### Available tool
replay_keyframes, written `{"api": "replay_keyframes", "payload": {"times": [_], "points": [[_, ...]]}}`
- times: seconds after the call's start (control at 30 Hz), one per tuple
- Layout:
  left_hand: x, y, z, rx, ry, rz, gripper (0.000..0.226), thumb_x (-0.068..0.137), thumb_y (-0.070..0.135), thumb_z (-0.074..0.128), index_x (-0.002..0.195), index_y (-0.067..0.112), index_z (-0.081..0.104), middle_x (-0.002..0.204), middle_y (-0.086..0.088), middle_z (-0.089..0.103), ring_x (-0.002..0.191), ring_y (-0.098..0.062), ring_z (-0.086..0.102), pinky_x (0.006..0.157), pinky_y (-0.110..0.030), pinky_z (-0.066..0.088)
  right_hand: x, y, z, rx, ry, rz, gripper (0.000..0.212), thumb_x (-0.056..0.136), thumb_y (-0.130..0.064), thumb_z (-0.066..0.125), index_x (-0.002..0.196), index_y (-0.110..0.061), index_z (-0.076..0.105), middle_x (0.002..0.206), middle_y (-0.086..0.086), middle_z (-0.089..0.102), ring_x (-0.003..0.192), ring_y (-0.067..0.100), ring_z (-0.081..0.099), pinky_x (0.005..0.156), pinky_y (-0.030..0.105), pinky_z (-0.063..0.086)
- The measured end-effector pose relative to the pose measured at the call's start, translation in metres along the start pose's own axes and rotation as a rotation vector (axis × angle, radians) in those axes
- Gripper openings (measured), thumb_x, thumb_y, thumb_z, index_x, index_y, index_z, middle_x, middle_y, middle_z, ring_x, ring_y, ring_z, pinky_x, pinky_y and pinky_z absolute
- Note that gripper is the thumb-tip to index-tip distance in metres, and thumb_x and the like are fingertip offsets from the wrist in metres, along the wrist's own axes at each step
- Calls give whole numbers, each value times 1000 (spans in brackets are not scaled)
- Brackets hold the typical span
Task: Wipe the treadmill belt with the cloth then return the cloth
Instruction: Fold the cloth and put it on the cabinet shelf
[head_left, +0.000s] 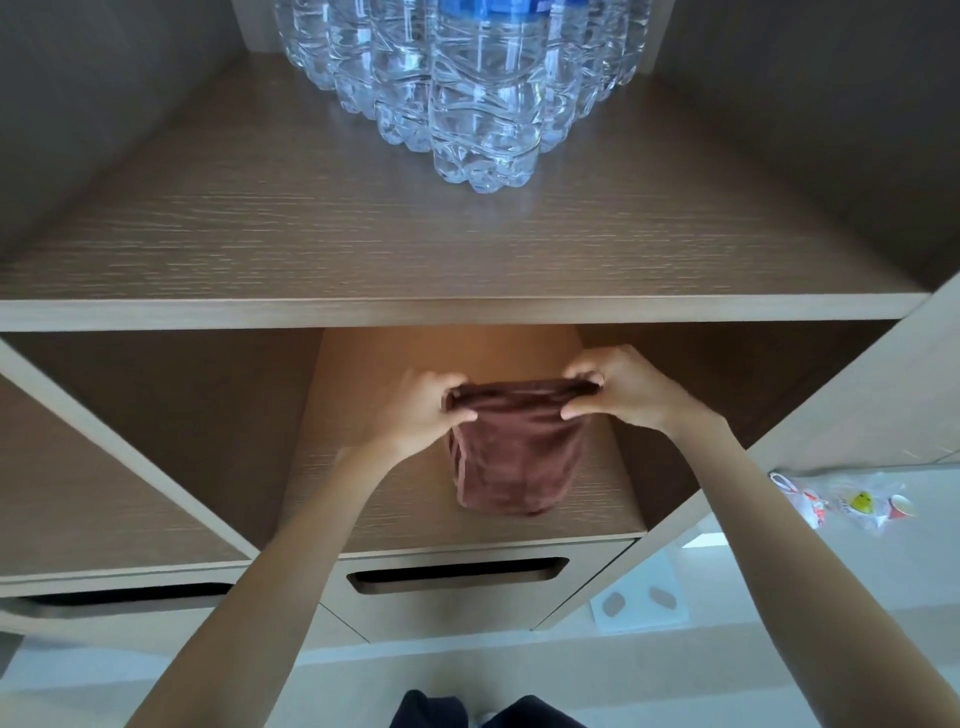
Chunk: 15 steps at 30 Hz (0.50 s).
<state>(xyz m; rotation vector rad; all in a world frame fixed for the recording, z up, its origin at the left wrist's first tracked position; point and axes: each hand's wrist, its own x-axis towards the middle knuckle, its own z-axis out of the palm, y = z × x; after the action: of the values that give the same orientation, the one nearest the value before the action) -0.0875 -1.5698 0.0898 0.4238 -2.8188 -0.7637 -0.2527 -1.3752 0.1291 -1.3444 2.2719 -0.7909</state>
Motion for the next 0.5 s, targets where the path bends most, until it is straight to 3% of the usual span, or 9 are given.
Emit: {"api": "replay_keyframes", "payload": {"times": [0.1, 0.17, 0.23, 0.33, 0.43, 0.5], "points": [[9, -2, -7, 197, 420, 199, 19, 74, 17, 79, 92, 15, 72, 78, 1, 69, 69, -21, 64, 78, -39, 53, 7, -1, 4, -200, 332, -74, 24, 72, -19, 82, 91, -10, 70, 85, 1, 67, 79, 21, 62, 71, 34, 48], [3, -5, -3, 236, 581, 279, 21, 69, 7, 79, 88, 13, 71, 80, 0, 69, 77, -24, 65, 81, -34, 45, -1, 2, 16, -310, 505, -181, 23, 72, -19, 82, 89, -12, 69, 88, 2, 67, 78, 23, 62, 69, 33, 48], [-10, -14, 14, 236, 577, 325, 24, 67, 5, 76, 89, 13, 71, 84, 1, 70, 82, -23, 66, 84, -31, 43, -12, 9, 37, -394, 534, -246, 22, 69, -16, 83, 85, -13, 69, 87, 3, 65, 77, 24, 63, 70, 36, 50], [-42, -41, 64, 239, 369, 298, 37, 58, 5, 85, 90, 18, 73, 89, 5, 72, 86, -18, 67, 90, -37, 46, -33, 30, 88, -465, 402, -156, 27, 62, -16, 88, 81, -21, 69, 83, -3, 66, 75, 24, 66, 73, 43, 55], [-80, -64, 113, 216, 180, 252, 50, 51, 4, 89, 96, 20, 74, 101, 5, 71, 95, -14, 66, 95, -32, 44, -57, 50, 140, -450, 254, -69, 17, 64, -16, 78, 76, -25, 71, 82, -7, 66, 72, 20, 67, 60, 27, 53], [-97, -69, 128, 179, 192, 274, 37, 68, 8, 75, 103, 19, 73, 112, 4, 69, 105, -13, 63, 101, -31, 39, -67, 56, 156, -371, 256, -29, 19, 61, -16, 60, 73, -26, 70, 79, -9, 63, 68, 14, 63, 52, 17, 44]]}}
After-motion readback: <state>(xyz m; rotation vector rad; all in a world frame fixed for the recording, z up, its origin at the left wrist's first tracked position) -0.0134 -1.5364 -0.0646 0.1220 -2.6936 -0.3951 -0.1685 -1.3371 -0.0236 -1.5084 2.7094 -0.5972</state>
